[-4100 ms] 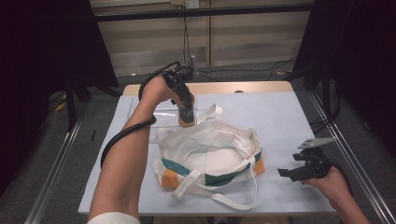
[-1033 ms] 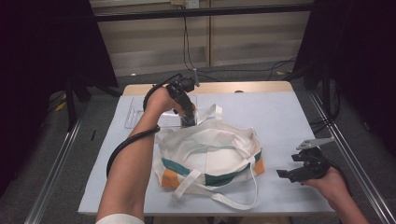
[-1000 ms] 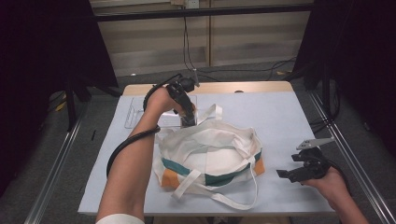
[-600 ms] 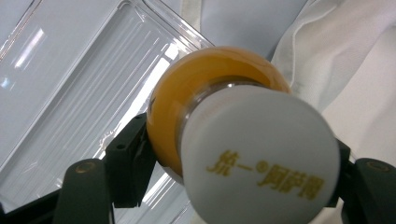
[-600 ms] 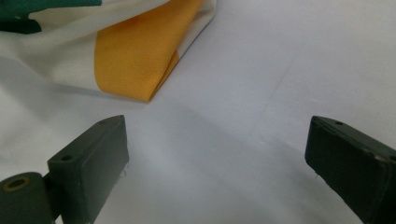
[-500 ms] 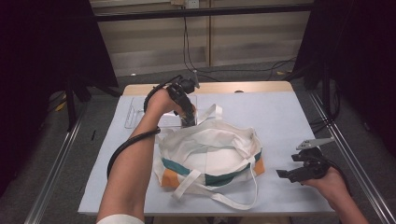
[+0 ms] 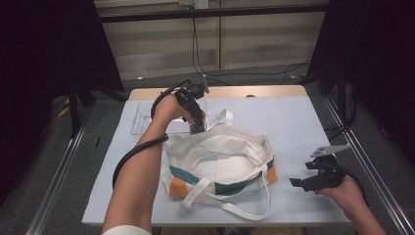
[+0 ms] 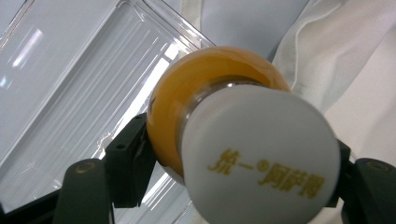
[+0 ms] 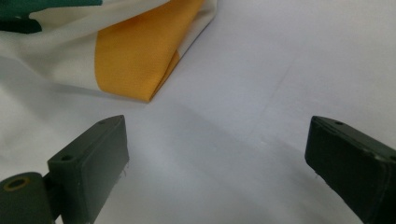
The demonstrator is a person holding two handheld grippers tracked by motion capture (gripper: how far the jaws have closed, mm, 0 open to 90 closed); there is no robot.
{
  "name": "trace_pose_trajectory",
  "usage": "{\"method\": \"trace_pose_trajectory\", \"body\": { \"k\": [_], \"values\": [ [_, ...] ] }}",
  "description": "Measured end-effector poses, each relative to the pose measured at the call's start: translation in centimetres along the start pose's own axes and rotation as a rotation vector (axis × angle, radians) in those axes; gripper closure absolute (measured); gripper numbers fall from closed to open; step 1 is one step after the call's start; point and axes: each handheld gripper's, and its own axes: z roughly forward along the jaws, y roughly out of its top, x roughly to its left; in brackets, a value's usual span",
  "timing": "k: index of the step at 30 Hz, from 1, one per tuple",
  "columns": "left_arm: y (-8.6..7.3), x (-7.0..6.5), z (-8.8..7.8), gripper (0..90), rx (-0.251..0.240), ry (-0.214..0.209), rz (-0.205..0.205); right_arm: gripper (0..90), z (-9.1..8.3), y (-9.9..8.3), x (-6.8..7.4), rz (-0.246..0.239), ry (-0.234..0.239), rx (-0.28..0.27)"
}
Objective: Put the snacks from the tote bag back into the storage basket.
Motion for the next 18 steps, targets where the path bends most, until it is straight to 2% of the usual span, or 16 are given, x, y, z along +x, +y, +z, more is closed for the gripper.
{"method": "trace_pose_trajectory", "body": {
  "k": [2,3,8,12,18],
  "values": [
    [-0.02,0.05,0.0,30.4,-0.001,-0.002,0.008,5.9,0.01,0.0,0.01,-0.003,0.0,0.0],
    [-0.07,-0.04,0.02,30.5,-0.005,0.0,-0.008,5.9,0.01,0.0,0.0,-0.002,0.0,0.001],
    [-0.21,-0.11,0.12,30.4,-0.02,-0.009,-0.031,5.9,0.0,0.01,0.02,-0.002,0.001,0.0],
    [-0.31,0.09,0.05,30.3,-0.015,-0.007,-0.018,5.9,0.0,0.02,0.04,-0.003,0.0,0.0],
    [-0.5,0.1,0.12,30.3,-0.026,-0.012,-0.037,5.9,0.01,0.03,0.1,-0.001,0.007,0.0]
  ]
}}
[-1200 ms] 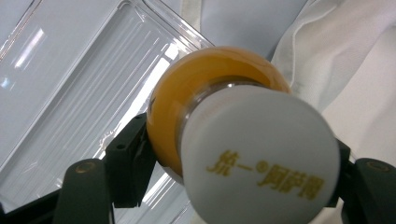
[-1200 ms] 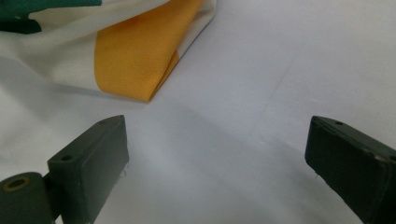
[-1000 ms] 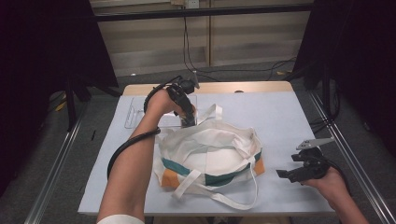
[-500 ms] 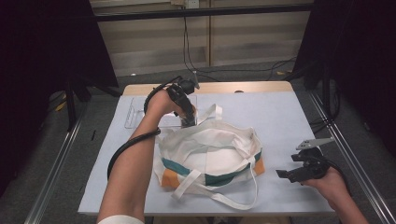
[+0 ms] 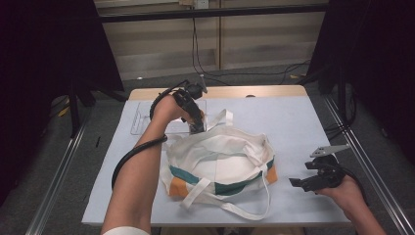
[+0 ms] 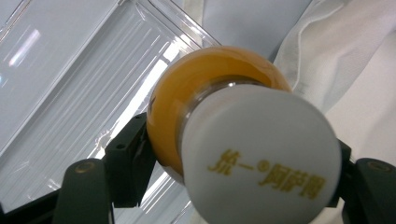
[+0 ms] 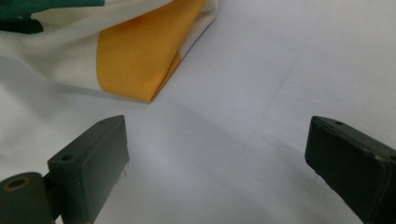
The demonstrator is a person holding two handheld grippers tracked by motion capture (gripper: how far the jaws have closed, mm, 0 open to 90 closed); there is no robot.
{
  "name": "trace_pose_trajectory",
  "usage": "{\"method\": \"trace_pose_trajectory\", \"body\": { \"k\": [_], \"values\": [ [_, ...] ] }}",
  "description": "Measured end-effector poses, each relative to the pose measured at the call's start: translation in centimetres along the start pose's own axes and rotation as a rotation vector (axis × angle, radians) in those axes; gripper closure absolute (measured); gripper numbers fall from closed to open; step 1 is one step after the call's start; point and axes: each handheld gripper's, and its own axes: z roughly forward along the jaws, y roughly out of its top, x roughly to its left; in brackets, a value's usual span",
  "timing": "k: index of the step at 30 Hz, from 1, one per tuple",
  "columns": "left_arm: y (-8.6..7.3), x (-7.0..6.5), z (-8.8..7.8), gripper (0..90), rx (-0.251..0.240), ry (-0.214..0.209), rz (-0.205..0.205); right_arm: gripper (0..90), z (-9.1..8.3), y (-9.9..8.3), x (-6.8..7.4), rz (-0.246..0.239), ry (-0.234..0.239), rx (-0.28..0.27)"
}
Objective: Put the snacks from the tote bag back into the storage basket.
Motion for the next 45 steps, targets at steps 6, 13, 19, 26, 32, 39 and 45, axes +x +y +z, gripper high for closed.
{"method": "trace_pose_trajectory", "body": {
  "k": [6,13,19,26,32,39,45],
  "values": [
    [-0.2,0.0,0.0,30.2,-0.011,0.004,-0.006,5.9,0.0,0.0,0.0,-0.006,-0.001,-0.003],
    [-0.3,0.0,0.1,30.0,-0.024,0.008,-0.012,5.9,0.0,0.0,0.1,-0.008,-0.001,-0.002],
    [-0.3,0.0,0.1,29.2,-0.029,0.007,-0.032,5.9,0.0,0.1,0.2,-0.009,0.0,-0.002],
    [-0.4,0.1,-0.1,22.7,-0.013,0.029,-0.048,5.9,0.0,0.1,0.1,-0.016,0.001,-0.005],
    [-0.9,0.2,-0.3,16.9,-0.011,0.048,-0.079,5.9,0.0,0.1,0.2,-0.013,0.006,-0.005],
    [-1.4,0.1,-0.4,15.8,-0.023,0.04,-0.082,5.9,0.0,0.2,0.4,-0.012,0.001,-0.01],
    [-1.7,-0.2,-0.6,14.9,-0.025,0.041,-0.09,5.9,0.0,0.2,0.5,-0.012,0.002,-0.008]
  ]
}}
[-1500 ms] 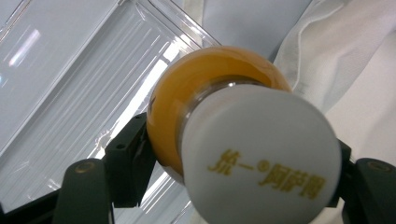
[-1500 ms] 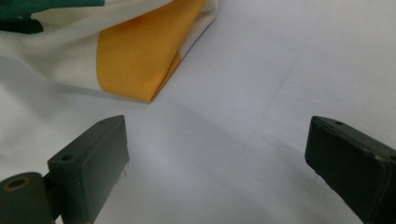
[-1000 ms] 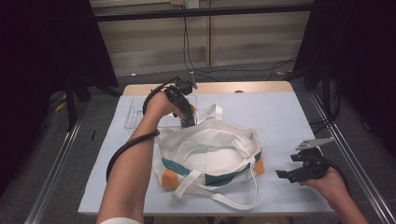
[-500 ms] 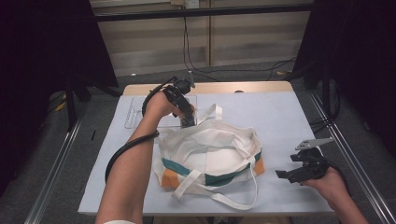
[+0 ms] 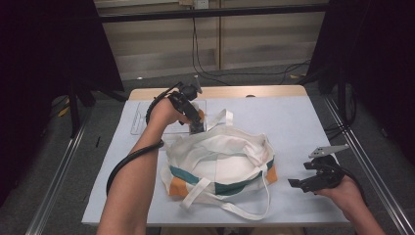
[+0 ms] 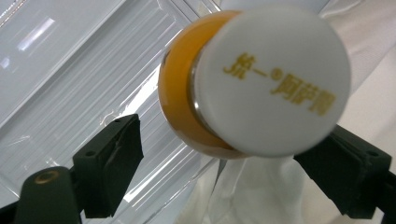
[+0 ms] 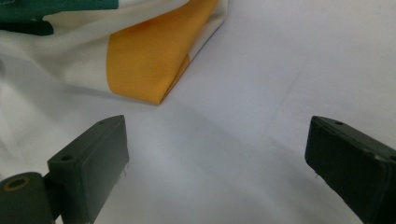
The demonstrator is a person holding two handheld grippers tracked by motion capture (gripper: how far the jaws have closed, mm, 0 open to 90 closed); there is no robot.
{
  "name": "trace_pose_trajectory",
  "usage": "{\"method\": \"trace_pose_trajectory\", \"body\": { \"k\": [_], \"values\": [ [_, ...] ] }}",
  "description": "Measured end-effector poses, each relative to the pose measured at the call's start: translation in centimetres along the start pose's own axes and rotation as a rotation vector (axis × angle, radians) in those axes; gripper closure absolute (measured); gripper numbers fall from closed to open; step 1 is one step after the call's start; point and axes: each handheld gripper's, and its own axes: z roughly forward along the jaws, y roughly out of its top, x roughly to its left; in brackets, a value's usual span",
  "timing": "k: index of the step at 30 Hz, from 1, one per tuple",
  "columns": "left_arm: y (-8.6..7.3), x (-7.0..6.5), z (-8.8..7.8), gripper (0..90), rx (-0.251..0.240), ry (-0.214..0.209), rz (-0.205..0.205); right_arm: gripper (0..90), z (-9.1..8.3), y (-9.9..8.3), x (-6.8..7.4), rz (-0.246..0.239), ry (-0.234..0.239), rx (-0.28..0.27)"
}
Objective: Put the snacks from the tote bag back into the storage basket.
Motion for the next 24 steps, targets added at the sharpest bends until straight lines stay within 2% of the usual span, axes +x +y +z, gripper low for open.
{"method": "trace_pose_trajectory", "body": {
  "k": [10,11,17,22,24],
  "values": [
    [-0.6,-0.1,-0.4,12.2,-0.011,-0.001,-0.009,5.9,-0.1,0.1,0.1,-0.001,0.003,-0.008],
    [-0.7,-0.1,-0.5,11.4,-0.019,0.0,-0.03,5.9,-0.1,0.1,0.1,-0.001,0.002,-0.008],
    [-1.2,-0.2,-0.6,9.2,-0.031,0.005,-0.036,5.9,-0.2,0.2,0.2,-0.005,0.0,-0.01],
    [-1.5,-0.5,-0.7,8.9,-0.041,0.001,-0.03,5.9,-0.2,0.2,0.2,-0.003,0.0,-0.011],
    [-1.6,-0.5,-0.9,8.7,-0.027,0.005,-0.014,5.9,-0.2,0.2,0.2,-0.002,-0.001,-0.011]
  ]
}}
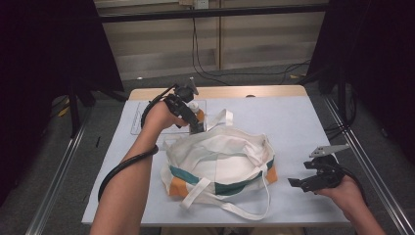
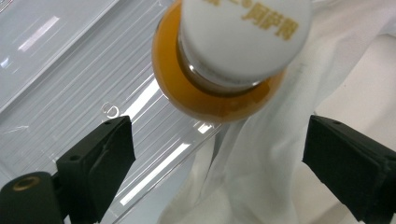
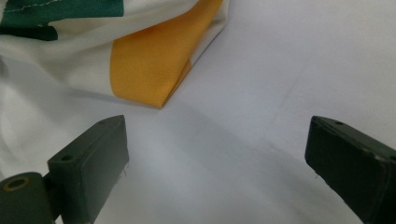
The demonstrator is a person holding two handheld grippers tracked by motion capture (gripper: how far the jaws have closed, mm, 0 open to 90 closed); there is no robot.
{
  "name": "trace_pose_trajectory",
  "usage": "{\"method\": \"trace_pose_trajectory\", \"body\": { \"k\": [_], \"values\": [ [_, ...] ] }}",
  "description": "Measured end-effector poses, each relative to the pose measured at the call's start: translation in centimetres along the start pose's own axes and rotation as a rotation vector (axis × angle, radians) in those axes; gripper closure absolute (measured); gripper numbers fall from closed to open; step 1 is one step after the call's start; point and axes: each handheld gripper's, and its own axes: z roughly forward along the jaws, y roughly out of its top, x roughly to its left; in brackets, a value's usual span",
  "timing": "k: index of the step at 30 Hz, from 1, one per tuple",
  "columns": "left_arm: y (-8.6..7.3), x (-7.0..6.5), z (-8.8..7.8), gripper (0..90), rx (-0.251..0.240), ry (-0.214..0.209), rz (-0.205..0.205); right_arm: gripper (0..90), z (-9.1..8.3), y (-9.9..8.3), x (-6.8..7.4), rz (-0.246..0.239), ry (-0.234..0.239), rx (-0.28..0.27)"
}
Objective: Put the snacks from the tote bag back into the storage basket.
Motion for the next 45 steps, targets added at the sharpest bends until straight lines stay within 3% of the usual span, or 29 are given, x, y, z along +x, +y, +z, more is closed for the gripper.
{"method": "trace_pose_trajectory", "body": {
  "k": [3,7,26,45],
  "values": [
    [-0.3,-0.2,-0.1,8.6,-0.016,-0.005,-0.004,5.9,0.0,0.0,0.0,-0.005,-0.008,0.005],
    [-0.8,-0.1,-0.2,9.2,0.004,-0.011,0.001,5.9,-0.2,0.0,-0.1,-0.002,-0.012,-0.002],
    [-2.6,-0.3,-0.6,8.8,0.006,-0.022,0.017,5.9,-0.1,0.0,0.0,0.002,-0.005,0.002],
    [-5.0,-0.5,-1.1,5.4,-0.013,-0.02,-0.011,5.9,0.1,0.1,0.2,0.003,-0.005,0.009]
  ]
}}
